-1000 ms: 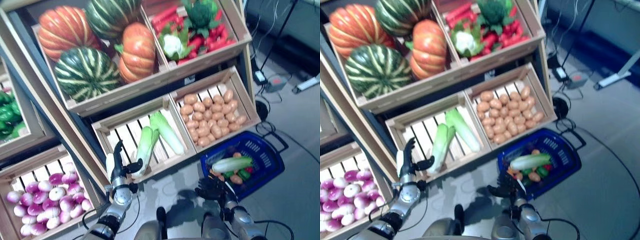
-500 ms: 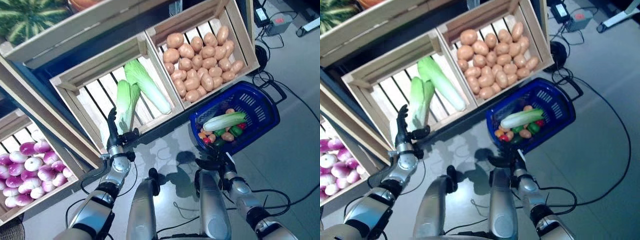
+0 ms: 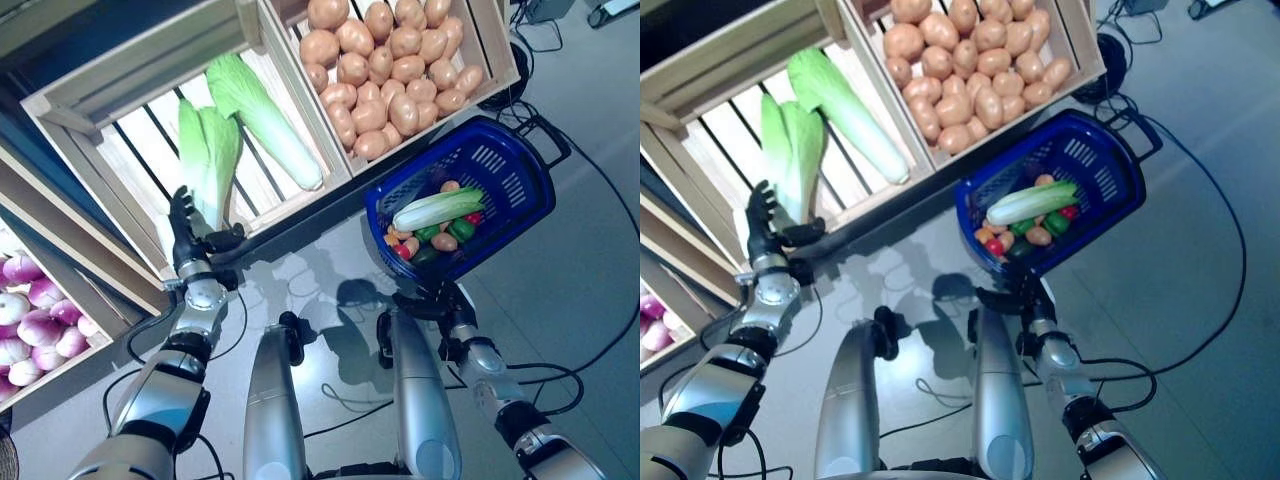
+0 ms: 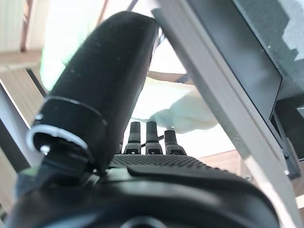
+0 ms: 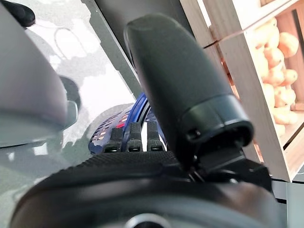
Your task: Put vegetables into the basket
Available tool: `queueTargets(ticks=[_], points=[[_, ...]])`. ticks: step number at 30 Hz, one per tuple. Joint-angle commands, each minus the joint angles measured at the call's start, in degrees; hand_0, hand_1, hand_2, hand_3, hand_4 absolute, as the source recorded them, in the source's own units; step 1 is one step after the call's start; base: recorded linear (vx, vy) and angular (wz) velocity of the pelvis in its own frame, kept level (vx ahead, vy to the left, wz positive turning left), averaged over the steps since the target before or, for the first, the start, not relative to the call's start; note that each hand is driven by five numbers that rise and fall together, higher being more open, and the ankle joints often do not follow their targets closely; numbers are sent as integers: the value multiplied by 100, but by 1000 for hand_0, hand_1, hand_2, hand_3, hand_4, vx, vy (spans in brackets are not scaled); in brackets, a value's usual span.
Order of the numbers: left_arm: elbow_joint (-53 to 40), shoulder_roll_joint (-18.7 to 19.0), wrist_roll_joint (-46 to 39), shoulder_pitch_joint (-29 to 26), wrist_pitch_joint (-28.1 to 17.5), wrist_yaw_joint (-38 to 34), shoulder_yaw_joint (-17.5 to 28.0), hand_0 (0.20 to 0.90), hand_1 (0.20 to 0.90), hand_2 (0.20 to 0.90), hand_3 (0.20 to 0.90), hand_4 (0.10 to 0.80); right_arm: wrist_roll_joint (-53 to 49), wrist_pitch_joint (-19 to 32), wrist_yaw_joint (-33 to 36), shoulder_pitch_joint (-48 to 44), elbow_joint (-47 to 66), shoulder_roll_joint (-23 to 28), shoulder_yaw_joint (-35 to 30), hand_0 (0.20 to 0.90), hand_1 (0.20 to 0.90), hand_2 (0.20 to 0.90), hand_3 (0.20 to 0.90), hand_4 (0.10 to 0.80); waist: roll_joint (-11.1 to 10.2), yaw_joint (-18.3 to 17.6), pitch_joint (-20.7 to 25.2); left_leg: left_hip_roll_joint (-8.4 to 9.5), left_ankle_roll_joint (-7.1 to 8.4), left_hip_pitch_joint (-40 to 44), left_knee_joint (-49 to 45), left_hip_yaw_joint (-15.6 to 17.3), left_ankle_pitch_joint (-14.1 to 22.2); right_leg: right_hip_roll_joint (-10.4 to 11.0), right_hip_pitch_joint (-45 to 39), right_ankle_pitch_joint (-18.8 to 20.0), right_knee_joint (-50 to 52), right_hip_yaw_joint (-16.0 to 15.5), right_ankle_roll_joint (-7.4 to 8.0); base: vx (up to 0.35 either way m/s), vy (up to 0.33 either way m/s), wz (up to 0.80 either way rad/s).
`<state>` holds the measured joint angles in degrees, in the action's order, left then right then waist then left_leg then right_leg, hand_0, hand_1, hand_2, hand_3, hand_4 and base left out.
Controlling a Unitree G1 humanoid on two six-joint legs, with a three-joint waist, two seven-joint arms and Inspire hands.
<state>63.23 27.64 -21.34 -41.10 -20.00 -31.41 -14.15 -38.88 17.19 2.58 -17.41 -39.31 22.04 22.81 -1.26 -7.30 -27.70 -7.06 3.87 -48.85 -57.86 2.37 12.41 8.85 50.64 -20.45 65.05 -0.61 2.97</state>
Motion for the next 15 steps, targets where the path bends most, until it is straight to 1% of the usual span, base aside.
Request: queueTargets(ticks=[1, 3, 5, 7, 9, 12, 14, 15], points=[[270, 444, -277, -141, 160, -193, 50, 900, 900, 900, 900, 800, -159, 387, 194, 114, 680, 48, -148, 900, 900, 900, 900, 800, -96, -72, 323, -150, -78, 371, -417, -18, 920, 142, -333, 193, -439, 94, -26, 14, 28, 10], [395, 546, -229, -247, 361, -281, 102, 900, 900, 900, 900, 800, -202, 381, 184, 92, 711, 97, -187, 900, 900, 900, 900, 800, -105, -72, 299, -171, -66, 228, -543, -41, 946, 158, -205, 169, -328, 87, -12, 10, 25, 13], [479, 621, -159, -335, 548, -359, 101, 900, 900, 900, 900, 800, -200, 362, 216, 70, 710, 110, -199, 900, 900, 900, 900, 800, -107, -63, 279, -182, -59, 125, -619, -52, 956, 169, -111, 156, -258, 82, -6, 5, 14, -13], [527, 685, -125, -425, 723, -295, 61, 900, 900, 900, 900, 800, -229, 345, 270, 38, 709, 135, -191, 900, 900, 900, 900, 800, -109, -52, 255, -198, -60, 39, -670, -70, 960, 180, -28, 144, -195, 81, 0, 6, 9, 3], [564, 712, 39, -494, 902, -359, -27, 900, 900, 900, 900, 800, -261, 312, 295, 3, 682, 175, -211, 900, 900, 900, 900, 800, -107, -48, 234, -195, -58, -48, -726, -92, 961, 180, 54, 133, -125, 88, 8, 17, 12, 18], [710, 803, 190, -612, 1112, -342, -160, 900, 900, 900, 900, 800, -325, 326, 297, -44, 604, 224, -205, 900, 900, 900, 900, 800, -100, -48, 220, -204, -54, -149, -806, -104, 982, 187, 140, 113, -55, 99, 10, 13, 12, -5], [774, 877, 447, -712, 1374, -272, -331, 900, 900, 900, 900, 800, -368, 305, 290, -107, 546, 270, -222, 900, 900, 900, 900, 800, -101, -43, 197, -217, -49, -242, -874, -110, 995, 191, 220, 112, -7, 107, 10, 0, 0, 0], [774, 877, 447, -713, 1375, -272, -331, 900, 900, 900, 900, 800, -368, 305, 290, -107, 546, 270, -222, 900, 900, 900, 900, 800, -101, -43, 197, -217, -49, -243, -875, -110, 995, 191, 222, 112, -6, 107, 10, 0, 0, 0]])
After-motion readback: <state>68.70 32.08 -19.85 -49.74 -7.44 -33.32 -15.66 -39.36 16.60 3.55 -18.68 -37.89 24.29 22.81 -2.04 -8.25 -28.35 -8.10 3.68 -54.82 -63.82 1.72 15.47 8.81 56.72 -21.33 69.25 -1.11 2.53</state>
